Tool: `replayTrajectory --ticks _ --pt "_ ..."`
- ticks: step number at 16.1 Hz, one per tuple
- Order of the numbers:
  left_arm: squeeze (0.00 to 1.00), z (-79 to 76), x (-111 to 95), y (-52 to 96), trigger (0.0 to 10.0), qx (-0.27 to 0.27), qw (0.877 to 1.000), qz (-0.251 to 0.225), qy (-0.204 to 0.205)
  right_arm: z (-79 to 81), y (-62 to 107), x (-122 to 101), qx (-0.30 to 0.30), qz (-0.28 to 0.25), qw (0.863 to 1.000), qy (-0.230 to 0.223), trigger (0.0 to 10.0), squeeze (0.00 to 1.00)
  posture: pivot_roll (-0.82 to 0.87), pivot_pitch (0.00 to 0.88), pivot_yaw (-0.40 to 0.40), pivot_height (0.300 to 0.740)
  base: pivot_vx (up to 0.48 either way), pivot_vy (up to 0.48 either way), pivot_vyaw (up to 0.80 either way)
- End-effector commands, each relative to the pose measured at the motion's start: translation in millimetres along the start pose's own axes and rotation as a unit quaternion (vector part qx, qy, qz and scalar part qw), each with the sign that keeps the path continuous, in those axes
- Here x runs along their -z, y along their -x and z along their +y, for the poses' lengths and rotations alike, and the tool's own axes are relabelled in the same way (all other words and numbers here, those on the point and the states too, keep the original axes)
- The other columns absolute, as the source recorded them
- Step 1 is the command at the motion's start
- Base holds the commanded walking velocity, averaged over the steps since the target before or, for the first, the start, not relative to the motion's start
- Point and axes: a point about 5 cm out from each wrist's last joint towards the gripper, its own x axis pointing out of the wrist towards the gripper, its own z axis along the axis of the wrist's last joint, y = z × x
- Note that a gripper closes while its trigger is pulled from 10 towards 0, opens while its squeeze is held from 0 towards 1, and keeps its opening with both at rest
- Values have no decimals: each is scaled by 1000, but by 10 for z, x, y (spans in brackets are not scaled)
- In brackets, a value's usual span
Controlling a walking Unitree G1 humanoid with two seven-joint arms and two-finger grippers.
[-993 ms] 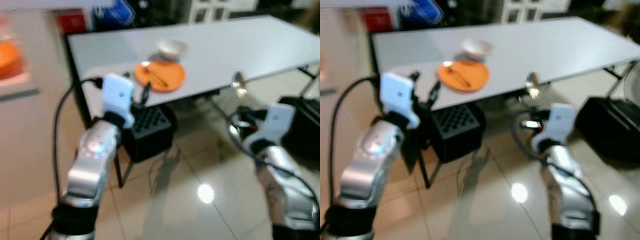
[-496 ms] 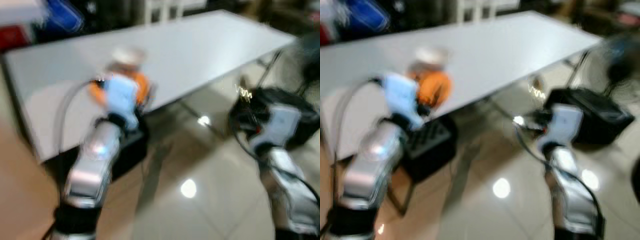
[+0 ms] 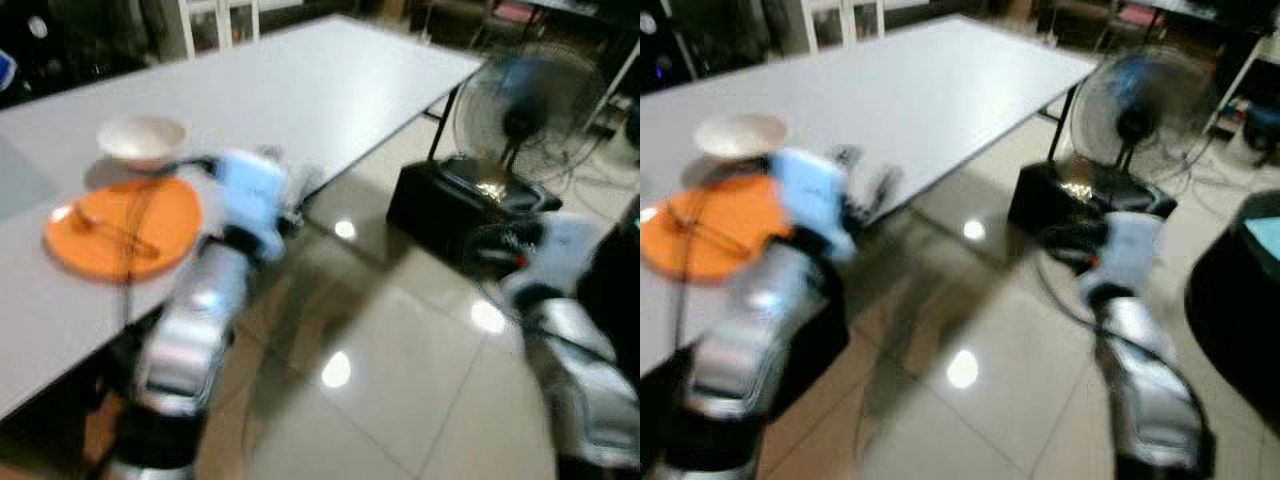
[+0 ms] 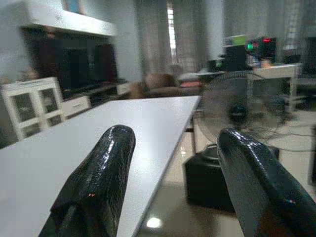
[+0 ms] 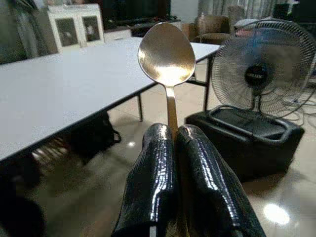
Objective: Setting the table
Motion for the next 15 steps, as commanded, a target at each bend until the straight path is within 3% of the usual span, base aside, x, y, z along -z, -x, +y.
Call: replayTrajectory --ticks 1,5,7,11,15 --pt "0 105 -84 21 10000 -25 999 -15 -27 121 -44 -69 -28 -13 1000 -3 10000 0 39 0 -115 740 412 0 0" --pt "0 93 -128 33 10000 -23 999 -24 -36 227 -104 -156 -62 -24 998 5 10000 0 24 0 -79 740 412 0 0" --pt "0 129 -177 48 10000 -30 999 -31 -30 368 -15 -150 -117 -19 993 28 10000 0 2 0 -33 740 412 0 0" --pt "0 240 -222 124 10000 -59 998 -34 -13 567 135 -77 -211 -4 976 47 10000 0 9 0 -31 740 411 0 652" --pt "0 180 -176 287 10000 -61 998 -14 -10 584 199 -57 -246 2 968 54 10000 0 19 0 -42 740 392 0 800"
